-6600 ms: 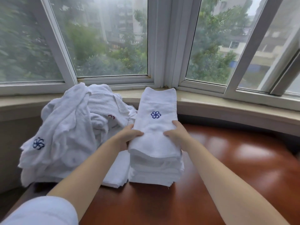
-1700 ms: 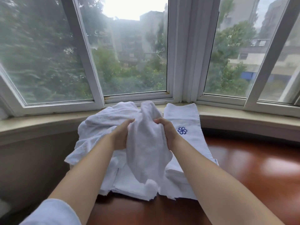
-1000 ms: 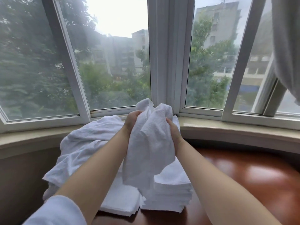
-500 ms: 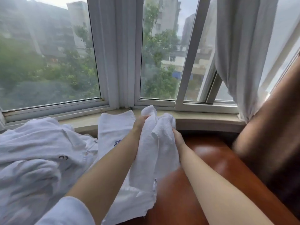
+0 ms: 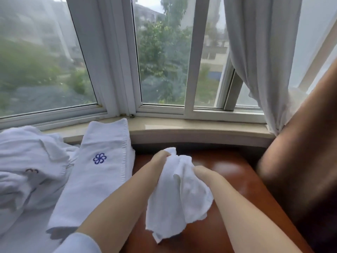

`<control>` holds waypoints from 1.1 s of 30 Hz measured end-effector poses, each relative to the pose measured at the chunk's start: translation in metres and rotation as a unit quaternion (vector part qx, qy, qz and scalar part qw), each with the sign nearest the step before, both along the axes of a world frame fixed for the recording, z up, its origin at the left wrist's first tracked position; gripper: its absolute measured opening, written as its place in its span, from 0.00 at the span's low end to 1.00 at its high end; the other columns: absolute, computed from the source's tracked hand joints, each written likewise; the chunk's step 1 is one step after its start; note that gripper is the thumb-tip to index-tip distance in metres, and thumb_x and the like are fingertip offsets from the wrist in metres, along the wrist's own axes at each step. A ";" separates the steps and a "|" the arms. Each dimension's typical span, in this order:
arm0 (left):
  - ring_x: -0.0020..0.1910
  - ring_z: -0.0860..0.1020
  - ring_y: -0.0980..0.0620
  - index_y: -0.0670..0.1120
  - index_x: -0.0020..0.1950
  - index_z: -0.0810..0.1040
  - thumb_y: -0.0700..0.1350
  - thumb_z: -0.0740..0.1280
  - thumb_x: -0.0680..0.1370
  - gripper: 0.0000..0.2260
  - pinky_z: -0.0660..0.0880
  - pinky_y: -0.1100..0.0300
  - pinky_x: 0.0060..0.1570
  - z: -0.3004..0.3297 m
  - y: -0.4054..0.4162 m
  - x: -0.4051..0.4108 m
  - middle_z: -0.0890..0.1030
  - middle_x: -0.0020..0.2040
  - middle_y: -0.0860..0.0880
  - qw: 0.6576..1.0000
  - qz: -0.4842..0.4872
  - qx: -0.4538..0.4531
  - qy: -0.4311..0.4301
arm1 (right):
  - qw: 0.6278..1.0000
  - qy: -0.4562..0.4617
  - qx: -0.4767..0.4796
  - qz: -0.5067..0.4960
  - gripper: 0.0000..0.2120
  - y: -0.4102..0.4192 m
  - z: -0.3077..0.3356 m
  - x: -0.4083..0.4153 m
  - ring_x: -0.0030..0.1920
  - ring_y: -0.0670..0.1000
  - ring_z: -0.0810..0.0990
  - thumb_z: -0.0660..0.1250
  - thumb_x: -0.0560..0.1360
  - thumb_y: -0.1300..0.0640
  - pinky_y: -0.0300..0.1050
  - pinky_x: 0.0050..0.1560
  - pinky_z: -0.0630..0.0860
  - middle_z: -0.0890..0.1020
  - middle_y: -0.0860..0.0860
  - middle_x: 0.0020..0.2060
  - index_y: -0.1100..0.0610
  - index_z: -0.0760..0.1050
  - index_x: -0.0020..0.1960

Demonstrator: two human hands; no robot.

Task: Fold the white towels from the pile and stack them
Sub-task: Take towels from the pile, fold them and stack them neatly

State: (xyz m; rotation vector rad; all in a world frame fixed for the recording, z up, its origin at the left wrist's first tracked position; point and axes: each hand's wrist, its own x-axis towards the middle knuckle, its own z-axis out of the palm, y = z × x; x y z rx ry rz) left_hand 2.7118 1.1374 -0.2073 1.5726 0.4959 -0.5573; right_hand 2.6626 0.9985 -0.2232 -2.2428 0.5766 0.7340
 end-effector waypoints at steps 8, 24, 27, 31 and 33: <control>0.42 0.75 0.46 0.45 0.40 0.76 0.49 0.61 0.77 0.10 0.71 0.55 0.44 -0.007 -0.009 -0.014 0.78 0.43 0.46 0.975 0.176 0.010 -0.135 | 0.960 -0.253 -0.070 -0.100 0.17 -0.034 -0.016 0.040 0.65 0.57 0.67 0.52 0.78 0.57 0.53 0.69 0.60 0.71 0.53 0.64 0.48 0.70 0.64; 0.36 0.79 0.46 0.38 0.49 0.77 0.38 0.62 0.77 0.05 0.79 0.58 0.35 -0.153 0.004 -0.121 0.78 0.41 0.43 0.986 -0.031 0.122 0.111 | 0.876 -0.055 0.349 -0.330 0.03 -0.021 -0.144 -0.046 0.37 0.54 0.74 0.61 0.74 0.61 0.44 0.37 0.69 0.75 0.52 0.36 0.57 0.73 0.42; 0.57 0.75 0.44 0.43 0.61 0.76 0.39 0.59 0.76 0.14 0.75 0.54 0.54 -0.166 0.014 -0.106 0.77 0.55 0.44 0.926 -0.124 0.344 -0.095 | 0.820 -0.145 0.305 -0.463 0.08 -0.035 -0.145 -0.047 0.32 0.52 0.68 0.57 0.72 0.61 0.43 0.34 0.65 0.69 0.50 0.30 0.55 0.68 0.34; 0.54 0.77 0.46 0.49 0.70 0.67 0.46 0.59 0.78 0.20 0.76 0.52 0.51 -0.169 0.014 -0.106 0.76 0.58 0.48 0.646 -0.478 0.581 -0.127 | 0.896 -0.072 0.105 -0.425 0.12 -0.066 -0.166 -0.075 0.49 0.59 0.78 0.58 0.78 0.61 0.47 0.46 0.72 0.79 0.59 0.50 0.65 0.75 0.57; 0.44 0.78 0.48 0.46 0.56 0.75 0.47 0.57 0.77 0.12 0.73 0.57 0.45 -0.164 0.003 -0.104 0.79 0.48 0.49 0.632 -0.520 0.572 -0.052 | 0.950 0.011 0.049 -0.309 0.15 -0.076 -0.176 -0.093 0.46 0.57 0.78 0.59 0.77 0.62 0.45 0.45 0.72 0.78 0.57 0.47 0.66 0.73 0.61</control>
